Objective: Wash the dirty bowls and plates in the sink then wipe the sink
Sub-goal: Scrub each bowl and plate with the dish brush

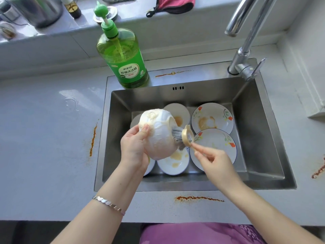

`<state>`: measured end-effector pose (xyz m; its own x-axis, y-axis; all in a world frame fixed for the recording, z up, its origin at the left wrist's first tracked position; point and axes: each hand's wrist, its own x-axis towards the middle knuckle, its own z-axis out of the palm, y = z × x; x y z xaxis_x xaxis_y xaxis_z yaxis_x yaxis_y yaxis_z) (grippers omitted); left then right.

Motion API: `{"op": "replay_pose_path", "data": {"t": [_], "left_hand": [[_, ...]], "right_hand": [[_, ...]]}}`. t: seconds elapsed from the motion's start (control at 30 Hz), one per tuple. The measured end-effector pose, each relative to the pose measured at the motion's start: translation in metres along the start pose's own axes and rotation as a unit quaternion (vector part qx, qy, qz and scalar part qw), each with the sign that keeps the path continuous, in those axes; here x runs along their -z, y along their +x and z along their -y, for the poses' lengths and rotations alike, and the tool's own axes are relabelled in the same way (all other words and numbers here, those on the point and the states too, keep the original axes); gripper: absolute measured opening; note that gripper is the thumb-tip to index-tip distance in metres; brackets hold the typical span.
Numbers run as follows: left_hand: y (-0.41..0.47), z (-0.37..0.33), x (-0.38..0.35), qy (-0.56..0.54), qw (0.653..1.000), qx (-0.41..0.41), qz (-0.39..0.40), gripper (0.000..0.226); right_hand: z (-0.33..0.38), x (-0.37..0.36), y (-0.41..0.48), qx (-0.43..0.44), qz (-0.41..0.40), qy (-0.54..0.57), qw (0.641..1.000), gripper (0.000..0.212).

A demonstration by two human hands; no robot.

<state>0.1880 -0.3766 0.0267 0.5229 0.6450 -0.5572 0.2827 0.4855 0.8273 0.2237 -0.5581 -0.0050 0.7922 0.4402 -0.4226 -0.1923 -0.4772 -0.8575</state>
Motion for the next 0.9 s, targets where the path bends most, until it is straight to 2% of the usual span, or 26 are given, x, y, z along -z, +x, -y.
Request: {"op": "replay_pose_path", "data": {"t": [0.1,0.27,0.37,0.47,0.53,0.73,0.9], "left_hand": [[0.0,0.005,-0.003,0.008,1.0,0.011,-0.018,0.012],[-0.009,0.007,-0.005,0.039,0.999,0.007,0.02,0.017],[-0.004,0.001,-0.003,0.035,0.999,-0.003,0.018,0.018],[0.004,0.002,-0.005,0.046,0.999,-0.002,-0.007,0.018],[0.003,0.006,-0.008,0.04,0.999,0.017,-0.011,0.018],[0.0,0.008,-0.007,0.038,0.998,0.044,0.004,0.017],[0.004,0.01,-0.004,0.066,0.997,0.03,0.005,0.02]], "right_hand": [[0.014,-0.005,-0.002,0.026,-0.008,0.005,1.0,0.031],[0.008,0.009,0.032,0.005,-0.057,-0.011,0.998,0.03],[-0.01,0.006,0.018,-0.022,-0.026,-0.016,0.999,0.031],[-0.006,-0.003,-0.001,0.01,0.0,0.007,1.0,0.031],[0.002,-0.001,0.005,0.031,-0.012,0.006,0.999,0.033],[0.003,0.011,0.018,-0.002,-0.051,-0.027,0.998,0.031],[0.019,0.006,-0.007,0.078,0.001,-0.083,0.993,0.035]]}}
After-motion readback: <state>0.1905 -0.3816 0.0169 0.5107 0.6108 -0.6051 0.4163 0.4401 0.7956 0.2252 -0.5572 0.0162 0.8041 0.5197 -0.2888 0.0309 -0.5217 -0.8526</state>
